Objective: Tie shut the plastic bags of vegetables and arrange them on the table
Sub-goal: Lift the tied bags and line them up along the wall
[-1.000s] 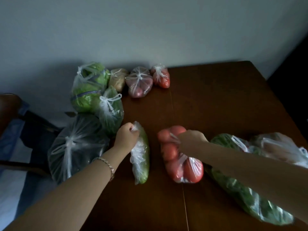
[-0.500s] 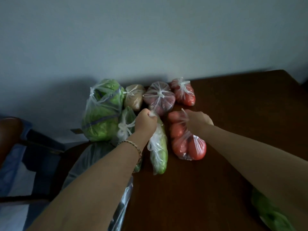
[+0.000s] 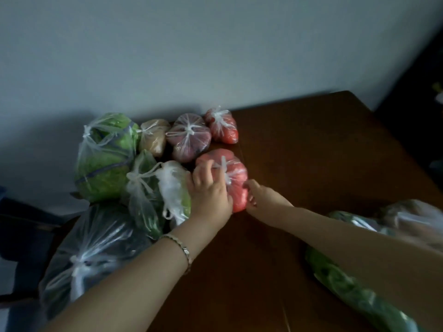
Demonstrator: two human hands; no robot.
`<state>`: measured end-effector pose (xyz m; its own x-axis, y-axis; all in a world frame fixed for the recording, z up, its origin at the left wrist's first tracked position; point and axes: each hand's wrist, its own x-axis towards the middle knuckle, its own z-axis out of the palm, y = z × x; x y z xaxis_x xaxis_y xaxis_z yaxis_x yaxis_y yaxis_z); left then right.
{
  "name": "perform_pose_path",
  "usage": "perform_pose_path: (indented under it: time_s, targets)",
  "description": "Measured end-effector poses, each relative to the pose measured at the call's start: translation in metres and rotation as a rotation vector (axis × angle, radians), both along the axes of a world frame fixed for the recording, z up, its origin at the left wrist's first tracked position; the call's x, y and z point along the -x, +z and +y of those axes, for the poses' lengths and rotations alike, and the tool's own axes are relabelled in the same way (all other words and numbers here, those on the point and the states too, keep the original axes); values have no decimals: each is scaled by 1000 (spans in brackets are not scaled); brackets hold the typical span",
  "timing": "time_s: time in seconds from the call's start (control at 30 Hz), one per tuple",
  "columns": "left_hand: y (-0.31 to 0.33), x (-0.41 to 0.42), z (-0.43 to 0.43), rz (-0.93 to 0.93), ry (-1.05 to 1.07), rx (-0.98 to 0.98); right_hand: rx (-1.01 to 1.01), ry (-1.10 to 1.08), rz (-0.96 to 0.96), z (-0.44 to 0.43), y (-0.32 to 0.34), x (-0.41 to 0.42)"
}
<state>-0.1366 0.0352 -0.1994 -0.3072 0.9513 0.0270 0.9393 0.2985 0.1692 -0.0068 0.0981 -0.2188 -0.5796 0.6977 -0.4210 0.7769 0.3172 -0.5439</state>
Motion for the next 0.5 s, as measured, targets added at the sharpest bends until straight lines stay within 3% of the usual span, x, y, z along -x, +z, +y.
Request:
perform_pose_path:
  time_s: [0.1,0.2,0.37,0.5]
  targets:
    - [1,-70,-3,-213,-188,177,-79,77,-80,2,10,-70]
    - [1,-148,-8,-402,-221,307,-172,68,-139,13,23,-159]
    - [-22,-248,-9,-347,-373,386,-324,-44,-288,29,41,-292]
    - [-30,-300,-4,-77,-514,564,-241,-52,-513,31,22,-363]
